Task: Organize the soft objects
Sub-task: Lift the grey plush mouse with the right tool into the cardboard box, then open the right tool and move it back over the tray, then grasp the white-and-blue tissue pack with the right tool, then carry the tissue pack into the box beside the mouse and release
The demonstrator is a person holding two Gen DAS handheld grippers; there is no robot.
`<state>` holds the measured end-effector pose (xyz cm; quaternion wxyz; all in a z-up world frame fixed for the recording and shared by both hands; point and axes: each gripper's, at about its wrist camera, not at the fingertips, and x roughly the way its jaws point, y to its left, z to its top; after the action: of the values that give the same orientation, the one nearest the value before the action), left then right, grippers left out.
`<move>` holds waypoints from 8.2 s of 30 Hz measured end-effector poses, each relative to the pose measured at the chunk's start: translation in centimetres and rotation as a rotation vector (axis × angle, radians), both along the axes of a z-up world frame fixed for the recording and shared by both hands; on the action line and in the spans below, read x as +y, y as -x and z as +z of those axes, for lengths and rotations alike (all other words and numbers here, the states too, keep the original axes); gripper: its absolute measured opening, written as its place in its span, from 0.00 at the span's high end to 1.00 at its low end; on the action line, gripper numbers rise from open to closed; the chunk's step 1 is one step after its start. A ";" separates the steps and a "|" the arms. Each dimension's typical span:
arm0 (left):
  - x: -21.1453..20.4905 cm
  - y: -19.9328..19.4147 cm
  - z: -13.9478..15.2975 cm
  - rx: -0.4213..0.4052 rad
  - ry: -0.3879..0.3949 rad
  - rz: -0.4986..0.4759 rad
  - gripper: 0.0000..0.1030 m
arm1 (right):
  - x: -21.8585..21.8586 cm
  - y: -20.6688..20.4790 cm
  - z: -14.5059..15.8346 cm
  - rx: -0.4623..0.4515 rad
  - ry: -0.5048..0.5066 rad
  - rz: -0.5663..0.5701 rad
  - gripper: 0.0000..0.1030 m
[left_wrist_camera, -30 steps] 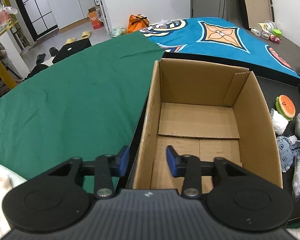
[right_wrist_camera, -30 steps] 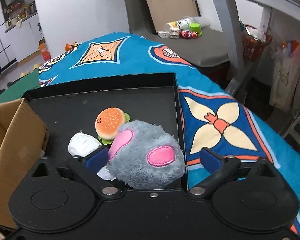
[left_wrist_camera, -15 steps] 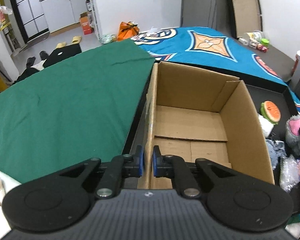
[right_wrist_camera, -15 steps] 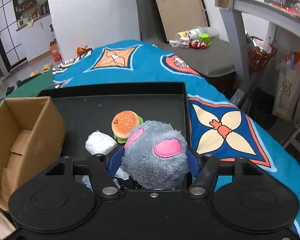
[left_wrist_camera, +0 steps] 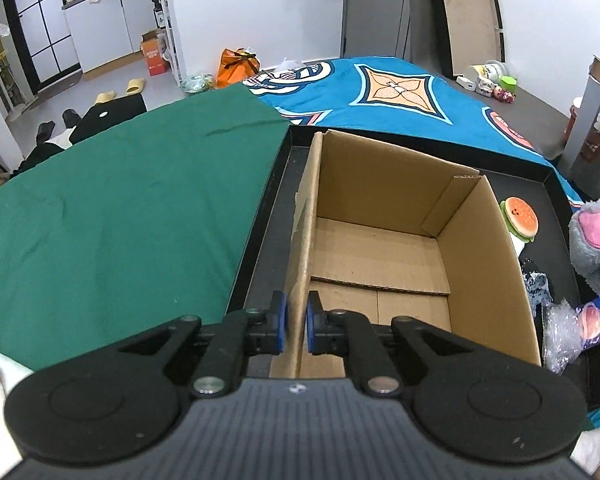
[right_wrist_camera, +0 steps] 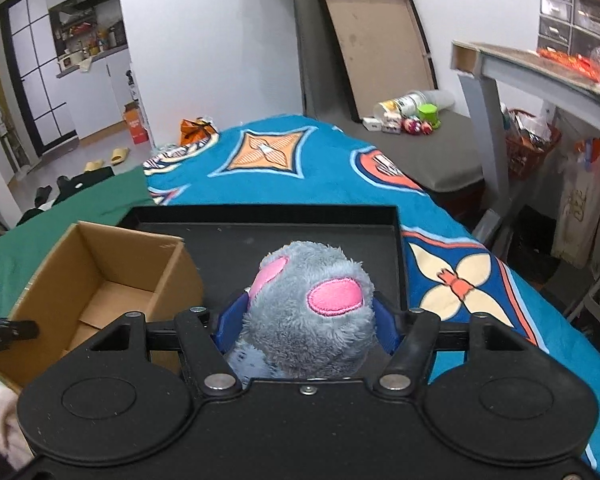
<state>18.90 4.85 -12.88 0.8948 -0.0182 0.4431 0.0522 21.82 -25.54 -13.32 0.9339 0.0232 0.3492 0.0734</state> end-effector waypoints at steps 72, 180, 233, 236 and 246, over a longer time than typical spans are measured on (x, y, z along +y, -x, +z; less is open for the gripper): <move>4.8 -1.8 -2.4 0.072 0.191 0.069 0.88 | 15.0 -3.0 0.5 -0.002 0.114 0.268 0.19; 0.4 0.7 -0.3 0.085 -0.117 0.061 0.45 | 2.4 2.1 -0.8 -0.021 -0.026 -0.011 0.80; 2.5 0.9 -0.5 -0.001 0.026 0.028 0.85 | 11.6 1.4 1.3 -0.042 0.042 0.078 0.17; 2.0 0.7 -0.5 0.015 0.006 0.028 0.76 | 10.4 2.1 0.9 -0.039 0.033 0.044 0.17; 0.0 1.1 0.2 0.018 -0.071 0.014 0.43 | 6.7 3.8 -1.6 0.007 -0.016 -0.031 0.14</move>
<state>17.80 4.88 -12.70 0.8904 0.0110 0.4490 0.0743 18.06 -18.82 -14.88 0.9335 0.0367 0.3514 0.0615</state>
